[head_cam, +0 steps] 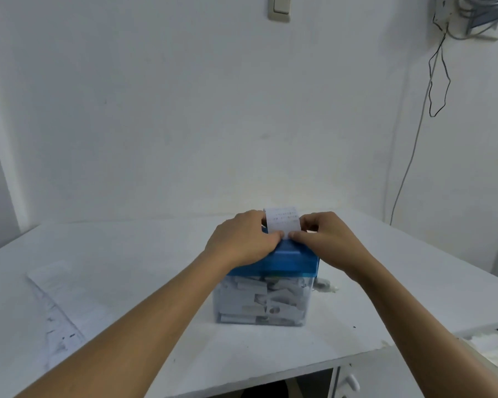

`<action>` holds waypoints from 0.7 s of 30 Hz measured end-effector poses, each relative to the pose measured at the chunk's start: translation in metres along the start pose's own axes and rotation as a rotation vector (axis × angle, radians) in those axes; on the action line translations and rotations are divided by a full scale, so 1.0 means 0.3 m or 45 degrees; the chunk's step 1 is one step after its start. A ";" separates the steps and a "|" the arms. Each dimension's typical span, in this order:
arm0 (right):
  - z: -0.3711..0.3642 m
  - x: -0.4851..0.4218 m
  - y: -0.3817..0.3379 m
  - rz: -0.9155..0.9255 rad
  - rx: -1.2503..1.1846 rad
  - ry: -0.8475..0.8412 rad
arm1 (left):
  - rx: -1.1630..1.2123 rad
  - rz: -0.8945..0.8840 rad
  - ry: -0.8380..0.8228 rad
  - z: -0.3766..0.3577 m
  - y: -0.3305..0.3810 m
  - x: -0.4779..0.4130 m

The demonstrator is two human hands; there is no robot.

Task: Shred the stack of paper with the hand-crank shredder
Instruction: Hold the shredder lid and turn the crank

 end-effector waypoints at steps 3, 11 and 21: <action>-0.002 0.016 -0.011 0.002 -0.018 0.005 | 0.003 0.031 -0.033 -0.006 -0.008 -0.012; 0.008 0.206 0.135 -0.082 -0.256 0.261 | 0.190 0.042 -0.158 -0.019 -0.022 -0.046; -0.179 0.303 0.113 0.027 0.578 -0.098 | 0.177 0.036 -0.154 -0.024 -0.020 -0.042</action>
Point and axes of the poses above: each hand's wrist, its own x-axis away from the middle knuckle, its own z-axis out of the back of the hand, y = z × x, the point moved 6 cm from there along -x, towards the middle knuckle, and after that the axes turned 13 degrees about z, right-handed, at the moved point
